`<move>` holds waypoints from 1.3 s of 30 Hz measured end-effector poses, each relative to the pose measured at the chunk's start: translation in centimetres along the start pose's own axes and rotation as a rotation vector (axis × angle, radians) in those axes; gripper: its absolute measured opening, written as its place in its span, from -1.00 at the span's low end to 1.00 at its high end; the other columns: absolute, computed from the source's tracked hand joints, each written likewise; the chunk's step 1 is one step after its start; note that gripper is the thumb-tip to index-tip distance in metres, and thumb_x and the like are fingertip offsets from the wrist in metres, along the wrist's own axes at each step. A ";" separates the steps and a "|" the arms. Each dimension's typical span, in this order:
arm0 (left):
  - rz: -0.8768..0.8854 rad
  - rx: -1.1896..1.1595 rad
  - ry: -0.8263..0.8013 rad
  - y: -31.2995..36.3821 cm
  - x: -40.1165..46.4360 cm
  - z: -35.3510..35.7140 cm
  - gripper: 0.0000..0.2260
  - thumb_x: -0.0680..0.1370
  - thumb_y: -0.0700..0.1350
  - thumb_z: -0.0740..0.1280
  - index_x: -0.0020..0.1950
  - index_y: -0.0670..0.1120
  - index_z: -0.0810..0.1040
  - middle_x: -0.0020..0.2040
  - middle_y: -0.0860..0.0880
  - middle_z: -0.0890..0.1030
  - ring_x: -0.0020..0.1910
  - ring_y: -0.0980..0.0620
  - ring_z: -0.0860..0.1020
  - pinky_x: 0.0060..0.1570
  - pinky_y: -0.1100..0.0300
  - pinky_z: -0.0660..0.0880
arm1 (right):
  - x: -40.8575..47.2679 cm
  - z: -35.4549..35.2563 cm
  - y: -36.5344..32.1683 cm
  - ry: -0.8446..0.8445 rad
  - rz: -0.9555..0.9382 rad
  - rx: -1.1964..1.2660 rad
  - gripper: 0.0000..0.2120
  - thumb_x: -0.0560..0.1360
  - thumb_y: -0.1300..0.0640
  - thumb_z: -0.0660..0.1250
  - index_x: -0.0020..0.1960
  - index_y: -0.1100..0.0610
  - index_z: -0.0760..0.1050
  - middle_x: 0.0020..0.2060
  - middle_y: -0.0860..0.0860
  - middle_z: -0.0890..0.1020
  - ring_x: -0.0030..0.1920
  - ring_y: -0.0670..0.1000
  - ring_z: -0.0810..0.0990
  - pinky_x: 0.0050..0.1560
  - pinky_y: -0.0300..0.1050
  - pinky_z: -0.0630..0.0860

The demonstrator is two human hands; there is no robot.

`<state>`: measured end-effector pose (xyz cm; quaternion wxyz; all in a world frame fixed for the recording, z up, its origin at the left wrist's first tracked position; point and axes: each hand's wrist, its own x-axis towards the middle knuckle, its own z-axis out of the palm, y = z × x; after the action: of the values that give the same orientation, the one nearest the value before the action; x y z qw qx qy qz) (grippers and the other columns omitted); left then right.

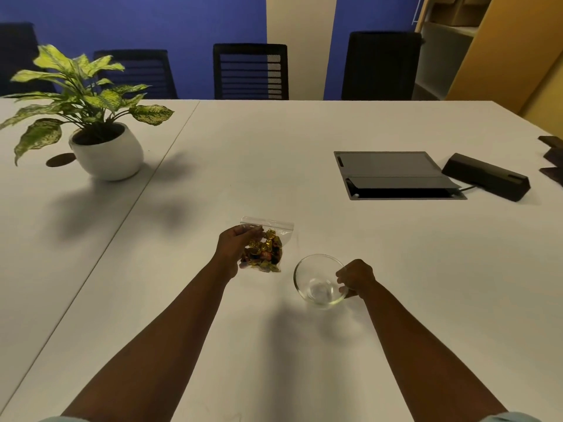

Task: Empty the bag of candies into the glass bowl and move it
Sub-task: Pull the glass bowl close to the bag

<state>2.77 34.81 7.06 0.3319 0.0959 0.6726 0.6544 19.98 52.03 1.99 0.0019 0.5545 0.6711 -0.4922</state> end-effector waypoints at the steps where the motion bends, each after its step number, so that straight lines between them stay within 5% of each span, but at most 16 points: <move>1: 0.001 0.002 0.002 0.1 0.0 -0.1 -0.89 0.48 -0.13 0.38 -0.26 -0.03 0.59 -0.26 0.00 0.63 -0.32 0.08 0.58 -0.42 0.32 0.46 | 0.1 0.3 -0.1 0.011 -0.004 -0.001 -0.78 0.50 0.37 0.25 0.09 0.45 0.54 -0.03 0.36 0.65 -0.20 0.23 0.59 0.07 0.17 0.60; 6: -0.010 0.014 0.013 0.3 0.0 -0.6 -0.90 0.48 -0.13 0.38 -0.24 -0.02 0.60 -0.22 -0.02 0.62 -0.23 0.04 0.56 -0.21 0.21 0.40 | 0.3 1.0 -0.4 0.012 0.016 0.018 -0.78 0.51 0.38 0.22 0.08 0.47 0.54 -0.19 0.30 0.59 -0.22 0.23 0.57 0.09 0.19 0.59; 19: -0.017 0.049 0.009 0.6 0.4 -0.6 -0.89 0.49 -0.12 0.38 -0.24 -0.04 0.59 -0.21 -0.02 0.63 -0.22 0.02 0.56 -0.21 0.20 0.44 | 0.2 2.4 -0.3 0.005 0.063 0.023 -0.77 0.50 0.38 0.24 0.10 0.44 0.54 -0.22 0.25 0.58 -0.21 0.21 0.57 0.06 0.16 0.60; 23: -0.021 0.064 -0.008 0.8 0.5 -0.6 -0.89 0.49 -0.12 0.38 -0.25 -0.03 0.59 -0.38 0.08 0.66 -0.26 0.04 0.56 -0.23 0.22 0.43 | -0.1 2.3 -0.5 -0.082 0.110 0.020 -0.90 0.46 0.35 0.33 -0.05 0.37 0.55 -0.23 0.22 0.55 -0.36 0.15 0.53 -0.31 0.01 0.58; 26: -0.019 0.087 -0.038 1.0 0.7 -0.7 -0.89 0.49 -0.12 0.38 -0.26 -0.03 0.59 -0.49 0.14 0.66 -0.26 0.06 0.55 -0.23 0.23 0.42 | -0.3 1.8 -1.3 -0.113 0.106 -0.096 -0.75 0.48 0.12 0.38 -0.01 0.32 0.49 -0.17 0.23 0.54 -0.27 0.15 0.55 -0.12 0.07 0.60; 28: -0.015 0.105 -0.066 1.1 0.8 -0.8 -0.89 0.48 -0.12 0.38 -0.25 -0.04 0.59 -0.41 0.09 0.67 -0.25 0.06 0.55 -0.22 0.23 0.41 | -0.4 1.1 -2.5 0.049 -0.021 -0.293 -0.69 0.47 0.04 0.37 0.04 0.28 0.52 -0.06 0.25 0.61 -0.02 0.21 0.62 0.03 0.03 0.56; 30: -0.007 0.149 -0.114 1.4 0.8 -0.8 -0.89 0.48 -0.12 0.38 -0.24 -0.06 0.59 -0.31 0.02 0.66 -0.25 0.06 0.56 -0.23 0.23 0.39 | -0.8 0.3 -4.3 0.175 -0.206 -0.193 -0.73 0.46 0.07 0.36 0.01 0.28 0.59 -0.05 0.20 0.65 0.09 0.18 0.62 0.01 -0.07 0.53; 33: 0.003 0.194 -0.219 1.8 0.8 -0.6 -0.88 0.49 -0.16 0.37 -0.25 -0.09 0.59 -0.43 0.09 0.69 -0.39 0.20 0.62 -0.42 0.36 0.48 | -2.3 -0.6 -7.9 -0.067 -0.441 0.176 -0.70 0.47 0.08 0.37 0.08 0.28 0.62 -0.07 0.14 0.67 -0.08 0.01 0.62 -0.14 -0.16 0.56; 36: 0.012 0.246 -0.286 2.4 0.7 -0.1 -0.89 0.49 -0.18 0.37 -0.25 -0.08 0.60 -0.46 0.12 0.68 -0.45 0.29 0.62 -0.49 0.43 0.50 | -4.6 -1.0 -10.8 -0.346 -0.509 0.080 -0.65 0.47 0.04 0.37 0.13 0.26 0.59 -0.13 0.02 0.66 -0.18 -0.14 0.59 -0.25 -0.32 0.54; 39: 0.029 0.307 -0.330 2.9 0.8 0.4 -0.87 0.49 -0.18 0.37 -0.25 -0.05 0.62 -0.44 0.13 0.68 -0.43 0.29 0.62 -0.44 0.40 0.52 | -5.6 -0.8 -12.2 -0.363 -0.578 -0.035 -0.71 0.47 0.19 0.37 0.14 0.32 0.59 -0.12 0.07 0.65 -0.23 -0.13 0.57 -0.27 -0.34 0.52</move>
<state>1.50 35.97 9.61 0.4097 0.2607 0.6995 0.5244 13.51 49.65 13.48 -0.0086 0.2445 0.7974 -0.5517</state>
